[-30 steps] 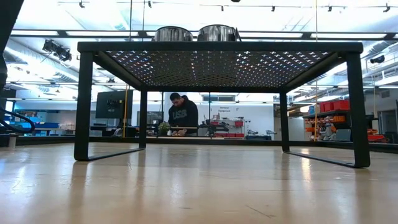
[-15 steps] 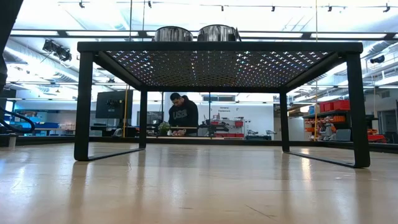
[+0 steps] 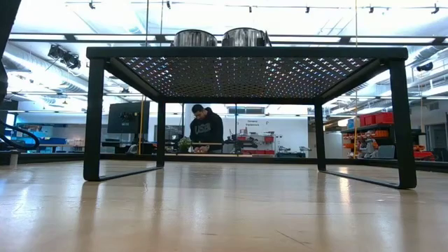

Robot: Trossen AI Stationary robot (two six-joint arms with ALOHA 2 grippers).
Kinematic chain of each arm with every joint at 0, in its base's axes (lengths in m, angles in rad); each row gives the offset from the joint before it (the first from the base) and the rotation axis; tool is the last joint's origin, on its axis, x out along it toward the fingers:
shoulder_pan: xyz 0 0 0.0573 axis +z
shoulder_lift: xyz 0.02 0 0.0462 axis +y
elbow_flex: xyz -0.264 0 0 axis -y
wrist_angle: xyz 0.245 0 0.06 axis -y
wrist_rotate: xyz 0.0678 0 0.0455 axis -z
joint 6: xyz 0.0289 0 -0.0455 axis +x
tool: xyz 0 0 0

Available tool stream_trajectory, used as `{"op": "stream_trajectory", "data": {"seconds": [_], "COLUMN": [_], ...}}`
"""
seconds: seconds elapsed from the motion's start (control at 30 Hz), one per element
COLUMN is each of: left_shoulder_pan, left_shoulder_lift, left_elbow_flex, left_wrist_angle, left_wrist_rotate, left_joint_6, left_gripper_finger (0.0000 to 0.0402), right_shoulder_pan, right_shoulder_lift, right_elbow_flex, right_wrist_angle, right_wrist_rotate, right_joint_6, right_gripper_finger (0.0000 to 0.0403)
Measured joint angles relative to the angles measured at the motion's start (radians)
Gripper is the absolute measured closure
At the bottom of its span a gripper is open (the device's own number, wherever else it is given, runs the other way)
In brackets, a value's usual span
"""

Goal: Pick & Place candle stick holders
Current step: Put the top pink glass candle holder on the shelf

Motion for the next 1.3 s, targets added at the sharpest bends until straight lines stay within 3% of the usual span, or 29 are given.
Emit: {"op": "stream_trajectory", "data": {"seconds": [0.17, 0.27, 0.43, 0.6, 0.77, 1.1, 1.3], "left_shoulder_pan": [0.000, -0.005, -0.052, -0.132, -0.212, -0.432, -0.547], "left_shoulder_lift": [-0.017, -0.037, -0.105, -0.183, -0.265, -0.363, -0.347], "left_elbow_flex": [0.000, -0.002, -0.001, -0.002, -0.059, -0.463, -0.606], "left_wrist_angle": [-0.054, -0.103, -0.228, -0.338, -0.495, -0.096, 0.069], "left_wrist_rotate": [-0.017, -0.059, -0.251, -0.472, -0.711, -1.141, -1.360], "left_joint_6": [-0.007, -0.023, -0.027, -0.061, -0.215, -0.468, -0.559], "left_gripper_finger": [0.0097, 0.0097, 0.0097, 0.0097, 0.0097, 0.0097, 0.0097], "right_shoulder_pan": [0.000, 0.000, 0.000, 0.000, 0.000, 0.000, 0.000], "right_shoulder_lift": [-0.032, -0.055, -0.089, -0.114, -0.121, -0.133, -0.144], "right_elbow_flex": [0.000, 0.000, -0.001, -0.001, -0.001, -0.001, -0.001], "right_wrist_angle": [-0.022, -0.066, -0.112, -0.153, -0.205, -0.237, -0.220], "right_wrist_rotate": [0.010, 0.068, 0.197, 0.203, 0.209, 0.227, 0.272], "right_joint_6": [0.000, 0.002, 0.001, -0.004, -0.062, -0.135, -0.095], "right_gripper_finger": [0.0301, 0.0289, 0.0282, 0.0288, 0.0293, 0.0293, 0.0293]}}
